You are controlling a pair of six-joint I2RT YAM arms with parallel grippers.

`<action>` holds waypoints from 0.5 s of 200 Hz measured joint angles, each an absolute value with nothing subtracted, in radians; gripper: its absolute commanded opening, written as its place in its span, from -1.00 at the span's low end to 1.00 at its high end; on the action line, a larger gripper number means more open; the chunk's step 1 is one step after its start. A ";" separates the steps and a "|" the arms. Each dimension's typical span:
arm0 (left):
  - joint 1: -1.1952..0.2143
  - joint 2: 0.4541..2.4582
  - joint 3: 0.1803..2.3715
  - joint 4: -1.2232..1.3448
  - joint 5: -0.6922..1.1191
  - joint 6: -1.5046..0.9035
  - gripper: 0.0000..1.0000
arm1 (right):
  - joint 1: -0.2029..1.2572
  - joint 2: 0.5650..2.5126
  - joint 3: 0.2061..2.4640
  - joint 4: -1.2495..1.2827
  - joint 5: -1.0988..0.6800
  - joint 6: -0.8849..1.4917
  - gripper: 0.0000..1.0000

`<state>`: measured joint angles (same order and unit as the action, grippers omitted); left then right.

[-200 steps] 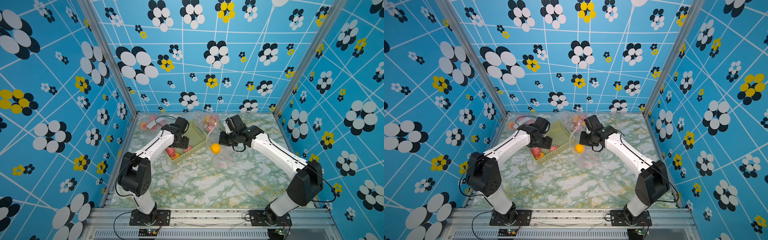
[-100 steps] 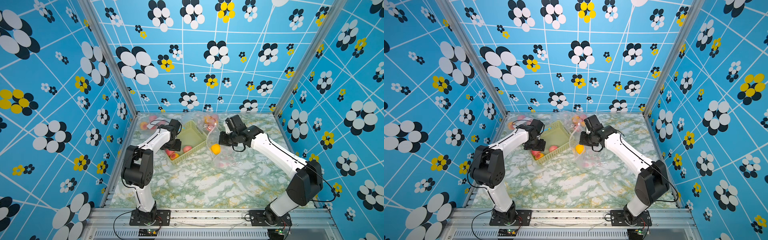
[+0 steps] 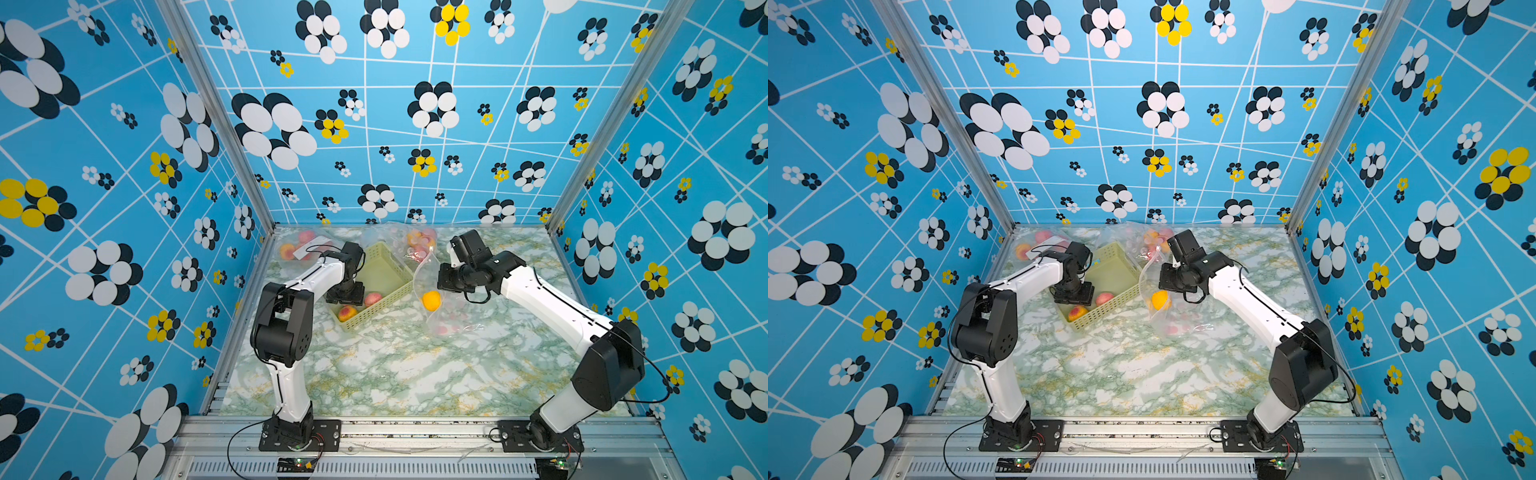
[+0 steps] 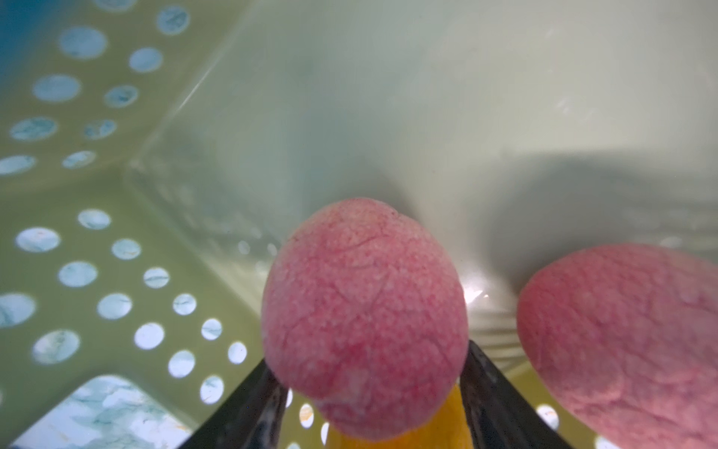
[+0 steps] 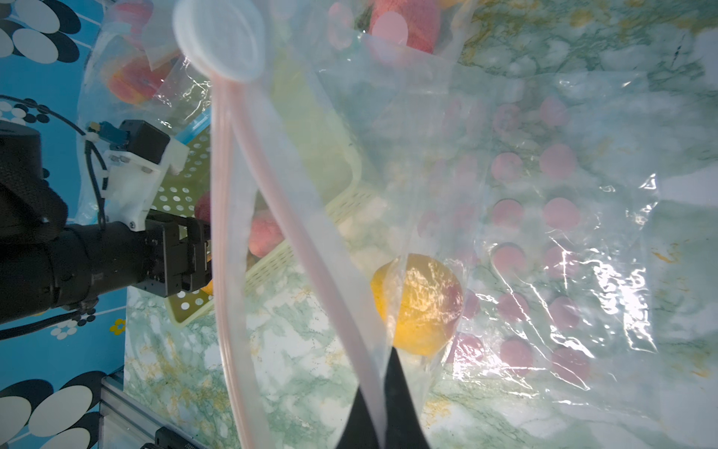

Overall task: Place the peach in a zip-top bag and seal the zipper
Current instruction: Pick up the peach from the basket.

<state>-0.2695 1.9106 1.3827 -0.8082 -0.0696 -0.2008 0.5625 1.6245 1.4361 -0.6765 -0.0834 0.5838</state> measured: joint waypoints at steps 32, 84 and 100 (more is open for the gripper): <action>-0.270 1.917 1.384 -0.792 -0.067 -0.202 0.65 | 0.562 1.628 1.436 -0.677 -0.082 0.584 -1.00; -0.270 1.976 1.433 -0.778 -0.089 -0.201 0.59 | 0.562 1.629 1.436 -0.677 -0.081 0.584 -1.00; -0.270 1.987 1.450 -0.778 -0.099 -0.201 0.58 | 0.562 1.629 1.436 -0.677 -0.080 0.584 -1.00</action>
